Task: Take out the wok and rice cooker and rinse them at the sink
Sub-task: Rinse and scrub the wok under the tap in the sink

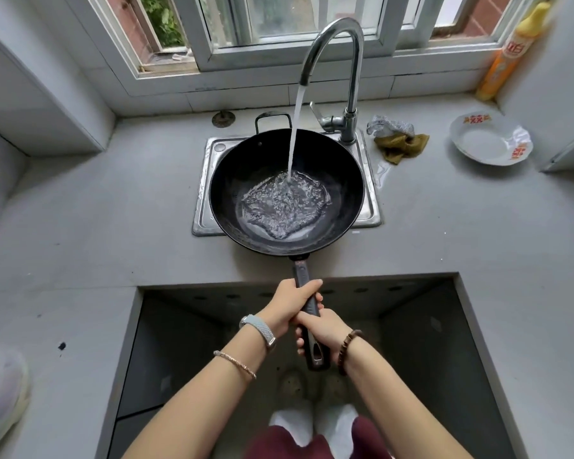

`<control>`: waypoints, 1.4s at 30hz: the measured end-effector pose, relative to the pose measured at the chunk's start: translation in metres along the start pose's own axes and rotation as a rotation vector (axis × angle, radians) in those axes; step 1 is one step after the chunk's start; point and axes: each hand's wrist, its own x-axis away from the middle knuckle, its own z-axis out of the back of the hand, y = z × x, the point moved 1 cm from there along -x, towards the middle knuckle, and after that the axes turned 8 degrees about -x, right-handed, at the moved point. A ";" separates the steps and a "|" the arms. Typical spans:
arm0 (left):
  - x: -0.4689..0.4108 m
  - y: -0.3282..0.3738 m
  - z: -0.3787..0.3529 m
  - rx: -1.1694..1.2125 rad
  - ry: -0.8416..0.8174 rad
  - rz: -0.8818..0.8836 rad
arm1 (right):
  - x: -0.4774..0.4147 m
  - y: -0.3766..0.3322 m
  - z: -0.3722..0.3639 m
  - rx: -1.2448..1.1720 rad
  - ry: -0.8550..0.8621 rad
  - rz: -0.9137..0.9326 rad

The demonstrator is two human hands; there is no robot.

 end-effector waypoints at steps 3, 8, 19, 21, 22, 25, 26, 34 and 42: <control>0.000 0.005 -0.002 0.115 -0.033 0.047 | -0.002 0.000 -0.003 0.125 0.150 0.134; -0.006 0.022 0.000 0.347 -0.176 0.105 | 0.005 -0.017 -0.014 0.240 0.338 0.282; -0.003 0.044 0.006 0.174 -0.099 0.000 | 0.014 -0.033 -0.030 -0.058 0.186 0.245; -0.002 0.047 0.006 0.109 -0.081 -0.017 | 0.016 -0.034 -0.031 -0.141 0.154 0.215; -0.002 0.049 0.005 0.075 -0.073 -0.027 | 0.017 -0.035 -0.031 -0.183 0.132 0.202; 0.001 0.057 0.002 0.011 -0.057 -0.055 | 0.021 -0.041 -0.028 -0.266 0.067 0.186; 0.001 0.059 0.002 -0.003 -0.053 -0.062 | 0.021 -0.042 -0.027 -0.276 0.053 0.185; -0.001 0.045 0.019 0.048 -0.074 -0.032 | 0.016 -0.032 -0.039 -0.088 0.098 0.223; -0.005 0.021 0.036 0.211 -0.155 0.005 | 0.003 -0.011 -0.050 0.239 0.286 0.295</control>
